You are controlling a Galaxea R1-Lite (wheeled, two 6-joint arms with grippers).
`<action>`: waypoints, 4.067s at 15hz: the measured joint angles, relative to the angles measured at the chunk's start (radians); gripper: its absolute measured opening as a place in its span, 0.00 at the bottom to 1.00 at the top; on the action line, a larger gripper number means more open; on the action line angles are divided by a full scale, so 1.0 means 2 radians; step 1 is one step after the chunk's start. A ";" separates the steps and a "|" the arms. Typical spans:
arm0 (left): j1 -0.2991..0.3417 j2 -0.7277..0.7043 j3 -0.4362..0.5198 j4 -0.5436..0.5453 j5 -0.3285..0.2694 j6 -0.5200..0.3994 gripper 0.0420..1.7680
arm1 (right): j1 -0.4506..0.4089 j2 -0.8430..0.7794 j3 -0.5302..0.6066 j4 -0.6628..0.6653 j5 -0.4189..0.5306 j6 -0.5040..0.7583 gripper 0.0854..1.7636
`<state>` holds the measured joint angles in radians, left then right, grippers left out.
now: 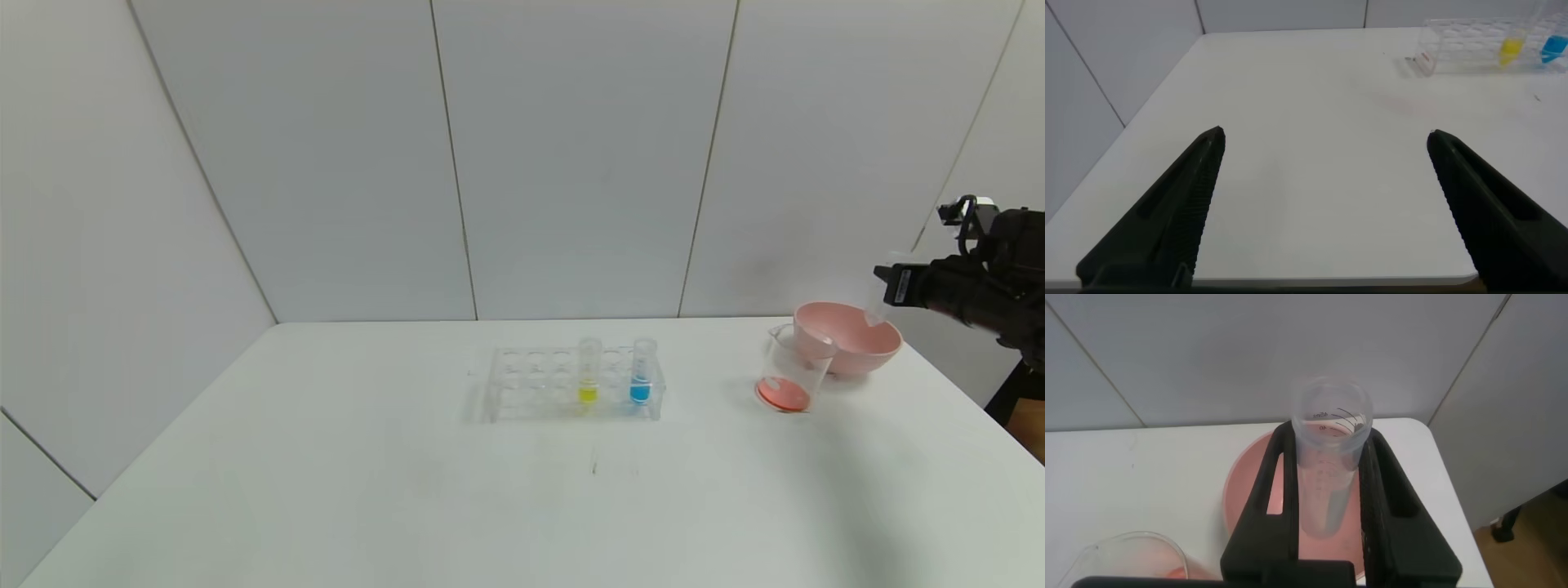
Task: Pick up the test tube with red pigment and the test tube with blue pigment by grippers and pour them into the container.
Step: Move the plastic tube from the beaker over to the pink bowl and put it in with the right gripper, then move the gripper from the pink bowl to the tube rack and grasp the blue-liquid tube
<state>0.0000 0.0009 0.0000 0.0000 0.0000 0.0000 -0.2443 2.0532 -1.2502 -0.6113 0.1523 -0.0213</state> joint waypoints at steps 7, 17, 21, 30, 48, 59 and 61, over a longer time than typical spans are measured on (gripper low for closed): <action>0.000 0.000 0.000 0.000 0.000 0.000 1.00 | -0.002 0.041 -0.007 -0.028 0.005 0.019 0.44; 0.000 0.000 0.000 0.000 0.000 0.000 1.00 | 0.019 -0.003 0.052 -0.028 0.000 0.019 0.82; 0.000 0.000 0.000 0.000 0.000 0.000 1.00 | 0.055 -0.079 0.138 -0.027 -0.001 0.020 0.88; 0.000 0.000 0.000 0.000 0.000 0.000 1.00 | 0.268 -0.245 0.318 -0.044 -0.165 0.066 0.94; 0.000 0.000 0.000 0.000 0.000 0.000 1.00 | 0.481 -0.044 0.266 -0.164 -0.350 0.142 0.96; 0.000 0.000 0.000 0.000 0.000 0.000 1.00 | 0.421 0.064 0.118 -0.159 -0.335 0.073 0.96; 0.000 0.000 0.000 0.000 0.000 0.000 1.00 | 0.421 0.073 0.114 -0.159 -0.335 0.072 0.96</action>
<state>0.0000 0.0009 0.0000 0.0000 0.0000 0.0000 0.5974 2.1994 -1.0232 -0.9300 -0.5168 0.1236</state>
